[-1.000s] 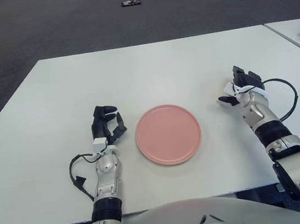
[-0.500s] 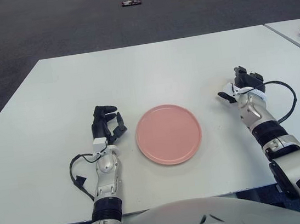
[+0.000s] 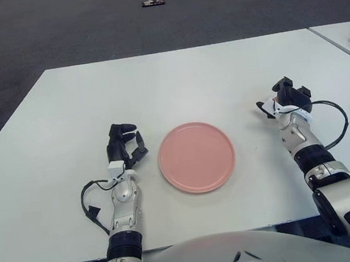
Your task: Put the apple into the plate.
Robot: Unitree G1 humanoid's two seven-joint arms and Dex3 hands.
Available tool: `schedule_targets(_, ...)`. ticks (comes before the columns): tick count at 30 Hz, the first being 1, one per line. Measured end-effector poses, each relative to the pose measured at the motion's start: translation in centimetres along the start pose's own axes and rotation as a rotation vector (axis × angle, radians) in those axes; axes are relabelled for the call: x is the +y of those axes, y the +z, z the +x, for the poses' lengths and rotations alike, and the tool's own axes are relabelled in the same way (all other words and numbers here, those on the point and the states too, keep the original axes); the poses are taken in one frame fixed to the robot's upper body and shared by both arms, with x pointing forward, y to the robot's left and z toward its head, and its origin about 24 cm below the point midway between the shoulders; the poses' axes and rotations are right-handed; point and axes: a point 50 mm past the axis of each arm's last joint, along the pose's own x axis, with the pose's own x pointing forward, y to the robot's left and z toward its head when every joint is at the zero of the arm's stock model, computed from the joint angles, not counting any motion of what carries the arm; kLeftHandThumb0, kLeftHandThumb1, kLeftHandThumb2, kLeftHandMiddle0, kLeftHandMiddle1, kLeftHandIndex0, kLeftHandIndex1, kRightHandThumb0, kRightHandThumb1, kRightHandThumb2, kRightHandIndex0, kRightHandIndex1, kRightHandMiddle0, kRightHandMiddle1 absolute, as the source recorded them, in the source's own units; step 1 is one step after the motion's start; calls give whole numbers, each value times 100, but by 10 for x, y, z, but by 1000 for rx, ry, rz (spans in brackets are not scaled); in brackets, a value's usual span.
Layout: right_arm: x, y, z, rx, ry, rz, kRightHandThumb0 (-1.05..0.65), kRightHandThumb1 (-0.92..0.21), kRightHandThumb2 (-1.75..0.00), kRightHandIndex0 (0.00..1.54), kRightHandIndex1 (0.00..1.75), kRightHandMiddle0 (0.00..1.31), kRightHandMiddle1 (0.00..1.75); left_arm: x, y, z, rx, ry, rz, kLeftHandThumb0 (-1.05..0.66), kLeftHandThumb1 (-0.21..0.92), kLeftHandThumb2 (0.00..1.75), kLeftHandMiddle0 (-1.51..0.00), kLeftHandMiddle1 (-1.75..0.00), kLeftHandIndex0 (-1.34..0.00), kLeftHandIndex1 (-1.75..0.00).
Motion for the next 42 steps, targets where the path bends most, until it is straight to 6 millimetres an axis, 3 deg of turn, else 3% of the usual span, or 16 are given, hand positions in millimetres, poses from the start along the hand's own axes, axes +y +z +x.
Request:
schedule_targets(5, 0, -2, -2, 26, -49, 73, -47, -40, -121, 56, 167, 54, 175, 0, 0, 0, -1, 0, 2, -42, 49, 111, -66, -175, -47, -175)
schedule_targets(7, -1, -2, -3, 33, -70, 95, -48, -35, -127, 73, 172, 58, 175, 1, 0, 0, -1, -1, 3, -43, 48, 112, -67, -175, -48, -175)
schedule_targets(23, -4, -1, -13, -14, -157, 149, -56, -14, -154, 128, 175, 77, 175, 1, 0, 0, -12, -7, -1, -43, 46, 115, -69, -175, -50, -175)
schedule_targets(30, -6, -1, -19, -26, -170, 188, -58, -9, -160, 139, 175, 80, 175, 1, 0, 0, -6, -7, 3, -43, 46, 115, -69, -175, -49, -175)
schedule_targets(42, -11, 4, -25, -34, -193, 235, -59, -7, -163, 143, 175, 82, 175, 1, 0, 0, -10, -8, 2, -43, 46, 114, -68, -175, -49, -175)
